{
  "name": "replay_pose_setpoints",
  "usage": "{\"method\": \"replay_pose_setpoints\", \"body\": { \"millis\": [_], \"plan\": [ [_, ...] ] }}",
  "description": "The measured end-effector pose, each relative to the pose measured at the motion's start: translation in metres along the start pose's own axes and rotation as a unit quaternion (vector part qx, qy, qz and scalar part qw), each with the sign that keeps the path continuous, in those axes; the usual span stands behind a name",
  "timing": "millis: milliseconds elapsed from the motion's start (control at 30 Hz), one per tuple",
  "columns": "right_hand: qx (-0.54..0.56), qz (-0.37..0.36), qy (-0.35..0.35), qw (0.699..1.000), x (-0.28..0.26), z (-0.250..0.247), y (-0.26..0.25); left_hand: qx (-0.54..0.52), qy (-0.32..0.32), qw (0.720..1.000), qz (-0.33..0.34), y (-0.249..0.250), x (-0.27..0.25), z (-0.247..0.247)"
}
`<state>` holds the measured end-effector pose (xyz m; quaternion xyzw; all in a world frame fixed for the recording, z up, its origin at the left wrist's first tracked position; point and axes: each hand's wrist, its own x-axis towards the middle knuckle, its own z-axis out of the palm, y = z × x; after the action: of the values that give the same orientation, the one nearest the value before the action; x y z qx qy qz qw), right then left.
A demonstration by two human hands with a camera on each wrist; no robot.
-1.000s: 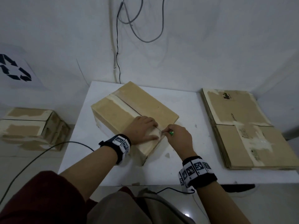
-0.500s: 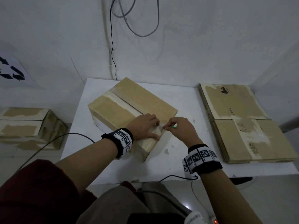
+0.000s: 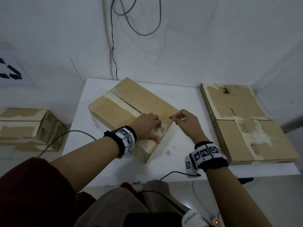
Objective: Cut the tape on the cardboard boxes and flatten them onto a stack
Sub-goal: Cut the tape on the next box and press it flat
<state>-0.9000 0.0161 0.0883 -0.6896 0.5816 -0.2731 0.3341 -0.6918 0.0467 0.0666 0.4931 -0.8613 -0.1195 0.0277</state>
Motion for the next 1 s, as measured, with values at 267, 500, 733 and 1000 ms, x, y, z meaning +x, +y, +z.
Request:
{"method": "replay_pose_setpoints", "body": {
  "millis": [267,500,733,1000],
  "plan": [
    [-0.029,0.007,0.057,0.998,-0.005,0.027,0.018,0.03,-0.059,0.997,-0.028,0.011,0.015,-0.01],
    [0.065,0.003,0.05,0.997,-0.006,0.026,0.022,-0.02,-0.059,0.997,-0.052,0.011,0.013,-0.011],
    [0.07,0.028,-0.01,0.997,-0.021,0.013,0.02,-0.032,-0.051,0.995,-0.083,0.011,0.012,-0.008],
    [0.082,0.024,-0.009,0.996,-0.02,0.023,0.012,-0.029,-0.035,0.992,-0.118,0.018,0.002,-0.004]
  ]
}}
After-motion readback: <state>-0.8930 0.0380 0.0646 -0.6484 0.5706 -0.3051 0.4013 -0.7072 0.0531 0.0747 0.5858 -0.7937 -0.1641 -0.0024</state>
